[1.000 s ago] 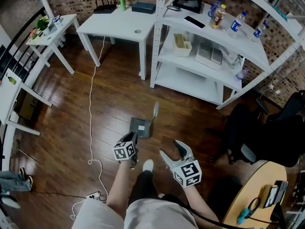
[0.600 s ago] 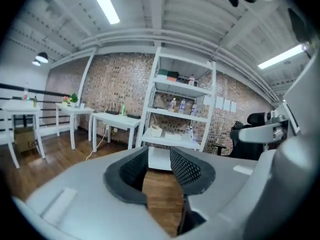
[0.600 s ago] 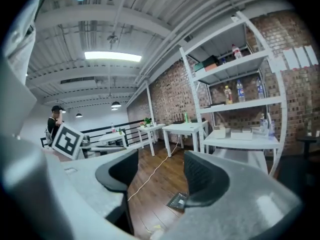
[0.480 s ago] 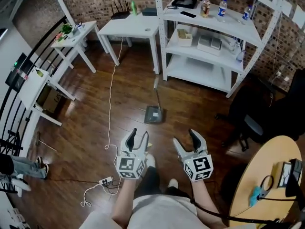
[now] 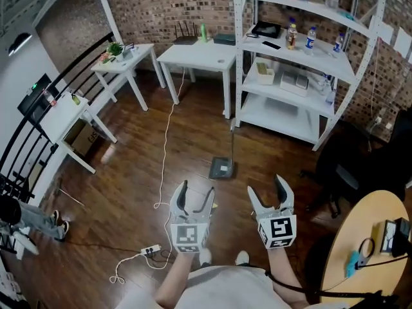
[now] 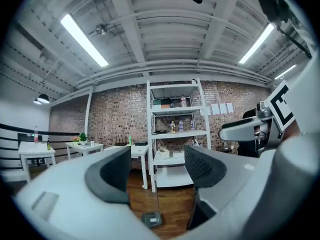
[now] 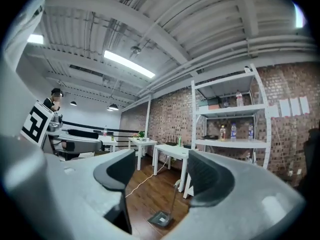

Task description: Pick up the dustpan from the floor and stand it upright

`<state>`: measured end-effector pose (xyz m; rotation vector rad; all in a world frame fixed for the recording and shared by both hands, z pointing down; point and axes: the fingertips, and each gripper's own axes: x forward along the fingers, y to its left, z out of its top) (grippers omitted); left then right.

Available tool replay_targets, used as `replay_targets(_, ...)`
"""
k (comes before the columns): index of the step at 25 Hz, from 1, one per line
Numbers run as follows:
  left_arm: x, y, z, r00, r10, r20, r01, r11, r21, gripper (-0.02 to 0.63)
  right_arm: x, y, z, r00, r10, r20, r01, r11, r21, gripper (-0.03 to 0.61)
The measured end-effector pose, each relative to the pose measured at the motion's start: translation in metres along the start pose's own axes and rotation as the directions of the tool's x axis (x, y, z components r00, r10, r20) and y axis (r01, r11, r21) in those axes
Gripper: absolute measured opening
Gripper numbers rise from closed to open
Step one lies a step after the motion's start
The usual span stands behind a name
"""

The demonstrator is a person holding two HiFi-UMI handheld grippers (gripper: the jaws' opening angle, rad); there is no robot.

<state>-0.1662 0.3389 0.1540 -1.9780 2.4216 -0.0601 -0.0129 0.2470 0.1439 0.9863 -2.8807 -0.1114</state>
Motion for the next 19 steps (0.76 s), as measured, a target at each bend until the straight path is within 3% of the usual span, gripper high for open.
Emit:
replay_targets(5, -0.029, 0.041, 0.005, 1.000, -0.004, 0.019, 0.004, 1.000, -0.005, 0.341, 0.013, 0.067, 0.008, 0.998, 0.059, -0.017, -0.059, 0.998, 0.006, 0.310)
replay_targets(7, -0.038, 0.055, 0.011, 0.999, 0.004, 0.047, -0.004, 1.000, 0.002, 0.307, 0.015, 0.085, 0.009, 0.998, 0.061, -0.028, -0.062, 0.998, -0.012, 0.310)
replay_targets(12, -0.044, 0.074, 0.013, 0.998, -0.018, 0.066, 0.016, 1.000, 0.026, 0.307, 0.020, 0.104, 0.011, 0.999, 0.030, -0.034, -0.031, 0.999, -0.032, 0.308)
replay_targets(19, -0.049, 0.108, 0.000, 0.998, -0.034, 0.053, 0.034, 0.999, 0.004, 0.307, 0.033, 0.133, 0.010, 0.999, 0.005, -0.047, -0.008, 0.998, -0.060, 0.305)
